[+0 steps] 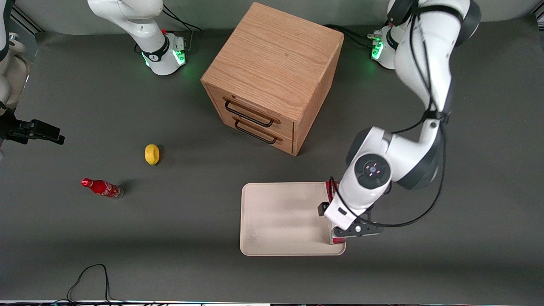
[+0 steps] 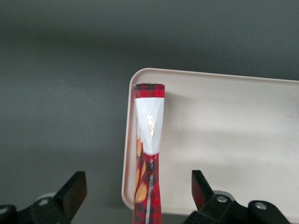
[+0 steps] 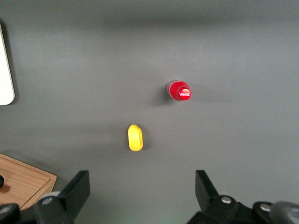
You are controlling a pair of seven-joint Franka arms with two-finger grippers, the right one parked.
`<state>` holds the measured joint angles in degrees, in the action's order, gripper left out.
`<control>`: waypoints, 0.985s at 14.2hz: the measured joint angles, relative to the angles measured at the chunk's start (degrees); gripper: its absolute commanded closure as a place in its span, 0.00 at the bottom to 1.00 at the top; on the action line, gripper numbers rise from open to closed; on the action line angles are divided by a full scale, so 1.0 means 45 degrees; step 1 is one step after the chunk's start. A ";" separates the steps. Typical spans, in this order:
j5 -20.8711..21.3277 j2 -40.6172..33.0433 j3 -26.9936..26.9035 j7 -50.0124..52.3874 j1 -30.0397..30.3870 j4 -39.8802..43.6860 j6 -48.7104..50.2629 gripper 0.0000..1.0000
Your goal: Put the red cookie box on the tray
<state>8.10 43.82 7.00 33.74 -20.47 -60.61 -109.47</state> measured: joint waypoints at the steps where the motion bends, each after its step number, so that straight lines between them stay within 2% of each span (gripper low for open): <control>1: 0.0000 -0.0624 0.0000 0.0005 0.0016 0.0021 0.0711 0.00; 4: 0.0000 -0.2403 -0.0006 0.0007 0.0084 0.0034 0.2754 0.00; 7: -0.0001 -0.3752 -0.0013 -0.0163 0.0445 -0.0402 0.3697 0.00; 10: -0.0246 -0.5261 -0.0018 -0.1631 0.1331 -0.2135 0.3735 0.00; 14: -0.1062 -0.7819 -0.0079 -0.4959 0.3549 -0.4829 0.3734 0.00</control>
<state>3.33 8.63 6.64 11.42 -4.50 -82.34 -92.67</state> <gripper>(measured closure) 0.000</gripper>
